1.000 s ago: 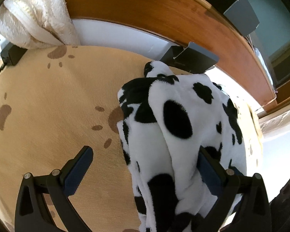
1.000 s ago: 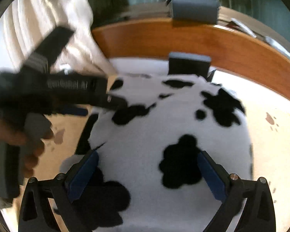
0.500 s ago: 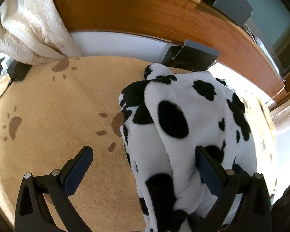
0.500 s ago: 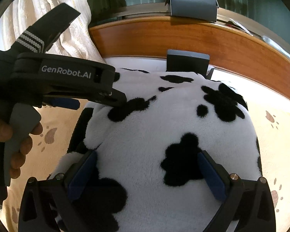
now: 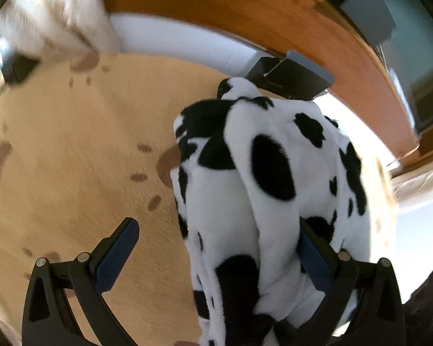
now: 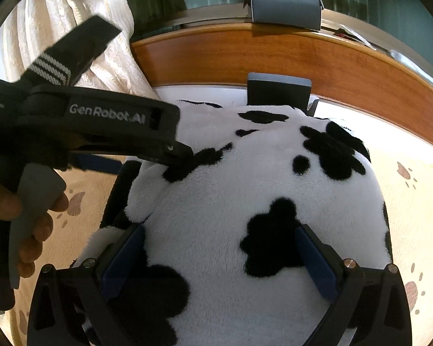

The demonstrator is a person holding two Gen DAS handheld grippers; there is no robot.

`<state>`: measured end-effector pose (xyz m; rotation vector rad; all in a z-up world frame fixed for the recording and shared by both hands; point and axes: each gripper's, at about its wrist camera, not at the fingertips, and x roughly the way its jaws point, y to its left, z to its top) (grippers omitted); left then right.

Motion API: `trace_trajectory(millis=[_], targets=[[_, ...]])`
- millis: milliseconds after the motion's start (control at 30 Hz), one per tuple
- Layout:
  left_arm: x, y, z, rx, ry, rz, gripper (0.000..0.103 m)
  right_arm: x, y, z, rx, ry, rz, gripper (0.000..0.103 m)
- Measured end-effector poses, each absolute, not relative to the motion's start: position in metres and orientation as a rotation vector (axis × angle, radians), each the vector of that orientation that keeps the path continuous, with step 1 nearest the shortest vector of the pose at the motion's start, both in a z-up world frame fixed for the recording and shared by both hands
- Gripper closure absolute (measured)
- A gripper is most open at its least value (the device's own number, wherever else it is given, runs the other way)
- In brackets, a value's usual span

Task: Fold clothes

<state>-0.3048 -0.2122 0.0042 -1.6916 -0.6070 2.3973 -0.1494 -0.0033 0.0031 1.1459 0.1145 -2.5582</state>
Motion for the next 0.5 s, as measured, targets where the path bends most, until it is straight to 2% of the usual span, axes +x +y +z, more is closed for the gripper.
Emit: trace_trajectory(millis=[233, 500], targets=[[-0.291, -0.228, 0.018, -1.569, -0.722, 2.453, 0.0, -0.138, 0.02, 0.032, 1.165, 0.059, -2.546, 0.0], [-0.293, -0.236, -0.004, -1.567, -0.914, 2.329, 0.0, -0.125, 0.048, 0.033, 1.197, 0.004, -2.579, 0.0]])
